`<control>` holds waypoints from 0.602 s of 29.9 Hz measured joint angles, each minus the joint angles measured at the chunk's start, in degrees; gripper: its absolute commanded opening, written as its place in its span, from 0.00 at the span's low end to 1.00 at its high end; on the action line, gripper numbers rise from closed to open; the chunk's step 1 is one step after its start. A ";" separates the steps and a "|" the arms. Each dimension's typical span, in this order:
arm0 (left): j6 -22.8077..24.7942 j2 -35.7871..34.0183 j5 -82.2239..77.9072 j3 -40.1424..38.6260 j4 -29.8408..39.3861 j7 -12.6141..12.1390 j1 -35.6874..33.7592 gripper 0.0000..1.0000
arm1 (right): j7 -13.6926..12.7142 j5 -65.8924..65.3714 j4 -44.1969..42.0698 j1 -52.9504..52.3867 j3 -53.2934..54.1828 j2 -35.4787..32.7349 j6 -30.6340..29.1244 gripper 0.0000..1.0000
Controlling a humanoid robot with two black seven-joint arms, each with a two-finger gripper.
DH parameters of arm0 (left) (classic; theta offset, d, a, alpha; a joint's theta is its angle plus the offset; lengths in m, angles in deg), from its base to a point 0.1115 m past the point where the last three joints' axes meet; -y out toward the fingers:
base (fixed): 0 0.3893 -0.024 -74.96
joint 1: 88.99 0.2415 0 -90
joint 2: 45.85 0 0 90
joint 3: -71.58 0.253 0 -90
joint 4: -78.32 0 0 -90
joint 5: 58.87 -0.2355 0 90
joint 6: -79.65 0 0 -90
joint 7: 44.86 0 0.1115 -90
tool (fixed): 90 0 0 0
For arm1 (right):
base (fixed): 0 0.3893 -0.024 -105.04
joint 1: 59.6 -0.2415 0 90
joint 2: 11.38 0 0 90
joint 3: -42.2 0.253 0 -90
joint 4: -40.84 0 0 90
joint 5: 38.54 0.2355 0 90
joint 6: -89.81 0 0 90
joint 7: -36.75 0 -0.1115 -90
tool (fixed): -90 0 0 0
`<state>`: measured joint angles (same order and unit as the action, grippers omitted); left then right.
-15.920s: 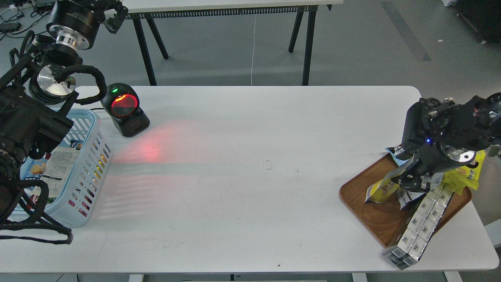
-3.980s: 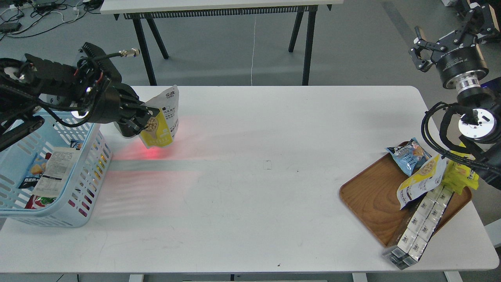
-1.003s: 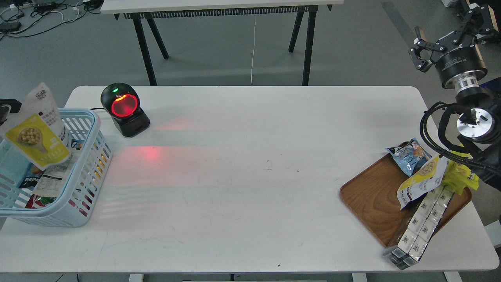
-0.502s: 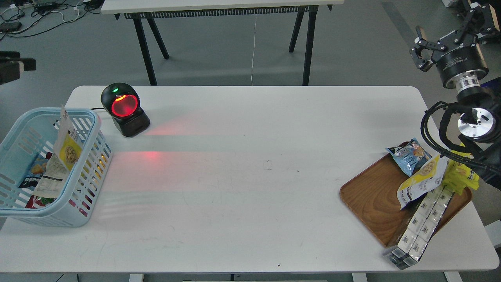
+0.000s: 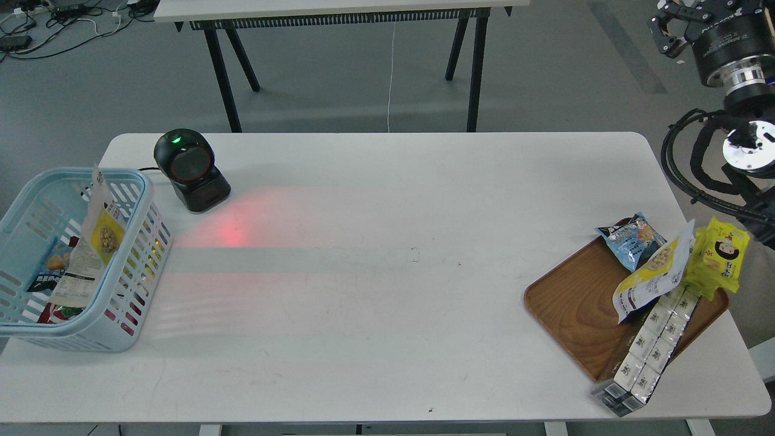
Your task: Scan snack and place in basket
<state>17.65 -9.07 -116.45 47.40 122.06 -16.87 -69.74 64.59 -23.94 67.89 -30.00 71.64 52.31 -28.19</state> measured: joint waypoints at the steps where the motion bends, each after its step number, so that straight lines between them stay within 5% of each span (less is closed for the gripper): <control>1: 0.00 2.35 2.89 0.00 -4.06 0.00 -0.08 1.00 | -0.05 0.02 0.02 -0.10 0.27 0.00 0.00 0.99; 7: 0.00 12.88 19.98 -0.02 -20.61 0.00 -0.22 1.00 | -1.99 0.09 0.06 -0.19 3.35 0.10 0.00 0.99; 13: -0.01 19.52 42.45 -0.06 -29.30 -0.13 0.19 1.00 | -3.98 0.09 -0.05 0.17 6.12 0.16 0.00 0.99; 18: -0.03 24.49 59.72 -0.07 -33.17 -7.06 0.77 1.00 | -4.23 0.16 -0.38 0.55 7.91 0.46 0.00 0.99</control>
<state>17.62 15.42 -56.73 47.34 88.89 -23.93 -68.97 60.36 -23.77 67.50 -29.45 79.55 52.77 -28.19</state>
